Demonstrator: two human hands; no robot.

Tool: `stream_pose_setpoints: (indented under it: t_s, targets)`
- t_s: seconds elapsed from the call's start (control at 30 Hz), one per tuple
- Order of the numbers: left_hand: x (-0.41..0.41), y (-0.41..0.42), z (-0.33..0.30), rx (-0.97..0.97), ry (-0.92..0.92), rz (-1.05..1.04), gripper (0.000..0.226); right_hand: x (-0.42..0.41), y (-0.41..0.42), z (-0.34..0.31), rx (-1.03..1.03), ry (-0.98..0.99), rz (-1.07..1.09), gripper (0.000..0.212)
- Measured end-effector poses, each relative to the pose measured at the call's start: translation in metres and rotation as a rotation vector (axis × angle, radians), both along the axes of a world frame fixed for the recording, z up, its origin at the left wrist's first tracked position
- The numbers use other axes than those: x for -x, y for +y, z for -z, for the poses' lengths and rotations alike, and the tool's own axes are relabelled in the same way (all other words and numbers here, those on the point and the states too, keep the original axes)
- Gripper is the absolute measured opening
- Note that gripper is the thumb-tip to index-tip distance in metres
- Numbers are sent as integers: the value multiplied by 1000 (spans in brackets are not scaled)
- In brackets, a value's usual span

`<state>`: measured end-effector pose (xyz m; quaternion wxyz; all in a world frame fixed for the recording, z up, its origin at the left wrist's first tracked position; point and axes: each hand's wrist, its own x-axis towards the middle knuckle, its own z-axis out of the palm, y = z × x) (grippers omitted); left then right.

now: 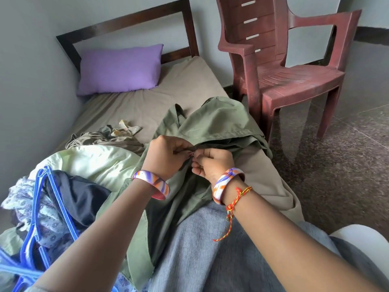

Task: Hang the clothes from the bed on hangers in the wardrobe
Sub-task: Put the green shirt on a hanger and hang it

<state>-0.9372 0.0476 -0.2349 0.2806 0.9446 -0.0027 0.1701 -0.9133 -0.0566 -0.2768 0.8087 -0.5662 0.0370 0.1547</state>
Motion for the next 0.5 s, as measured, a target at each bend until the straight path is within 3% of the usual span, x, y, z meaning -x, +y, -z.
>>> stream_pose_setpoints:
  t_s: [0.13,0.27,0.33,0.43,0.5]
  targets:
    - [3,0,-1,-10,-20,-1,15,1,0,2,88,-75,32,29]
    - [2,2,2,60,90,-25,14,1,1,8,168,-96,85,32]
    - [2,4,4,225,175,-42,15,2,1,10,191,-108,105,31]
    - [7,4,3,624,285,-68,18,5,2,13,115,-125,119,31]
    - [9,4,7,624,246,-95,19,7,4,13,42,-102,130,32]
